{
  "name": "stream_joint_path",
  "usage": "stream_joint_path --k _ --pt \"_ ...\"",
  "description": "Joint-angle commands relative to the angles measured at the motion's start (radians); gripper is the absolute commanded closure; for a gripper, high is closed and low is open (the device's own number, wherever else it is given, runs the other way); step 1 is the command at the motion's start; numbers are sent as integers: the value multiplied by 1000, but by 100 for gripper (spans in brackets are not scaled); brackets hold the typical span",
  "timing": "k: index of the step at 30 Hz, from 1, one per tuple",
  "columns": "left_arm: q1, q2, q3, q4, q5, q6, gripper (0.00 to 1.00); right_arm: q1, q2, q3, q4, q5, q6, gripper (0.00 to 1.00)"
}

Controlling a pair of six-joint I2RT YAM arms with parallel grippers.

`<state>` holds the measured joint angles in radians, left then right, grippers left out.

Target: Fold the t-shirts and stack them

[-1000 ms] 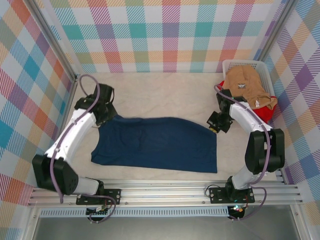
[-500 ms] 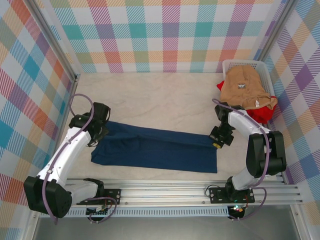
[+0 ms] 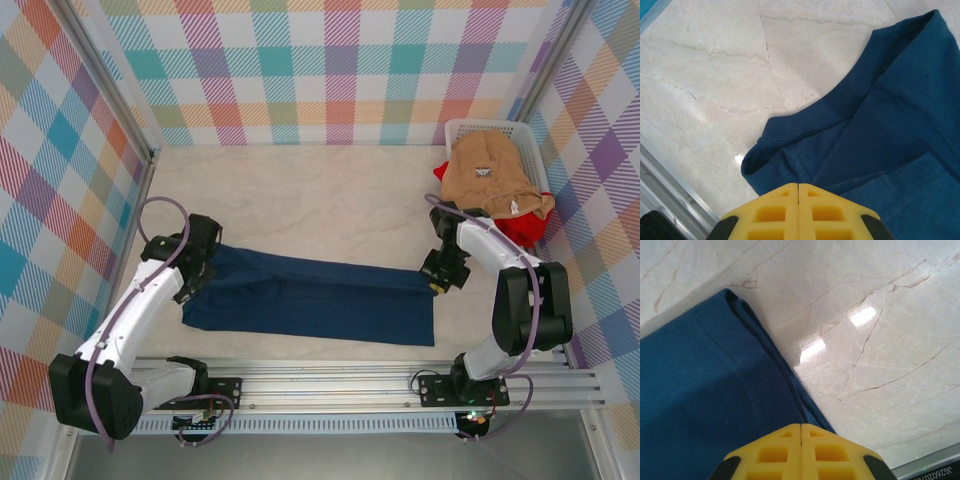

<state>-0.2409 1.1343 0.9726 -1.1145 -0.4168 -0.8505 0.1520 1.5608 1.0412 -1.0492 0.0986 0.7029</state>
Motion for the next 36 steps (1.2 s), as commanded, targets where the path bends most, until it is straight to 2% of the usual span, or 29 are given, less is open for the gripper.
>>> stream_joint_path --k 1,10,18,25,36 --pt "-42 -43 3 -39 -3 -43 100 1 18 31 -35 22 16 100" --pt "-169 -57 67 -102 -120 -101 100 1 62 42 -9 30 7 100" --pt "-181 -43 -28 -97 -121 -126 100 1 67 41 -10 38 14 100" --pt "-187 39 -61 -60 -113 -112 100 1 72 5 -3 23 17 100" --pt "-239 -26 -38 -145 -196 -124 100 1 70 38 -5 35 15 100"
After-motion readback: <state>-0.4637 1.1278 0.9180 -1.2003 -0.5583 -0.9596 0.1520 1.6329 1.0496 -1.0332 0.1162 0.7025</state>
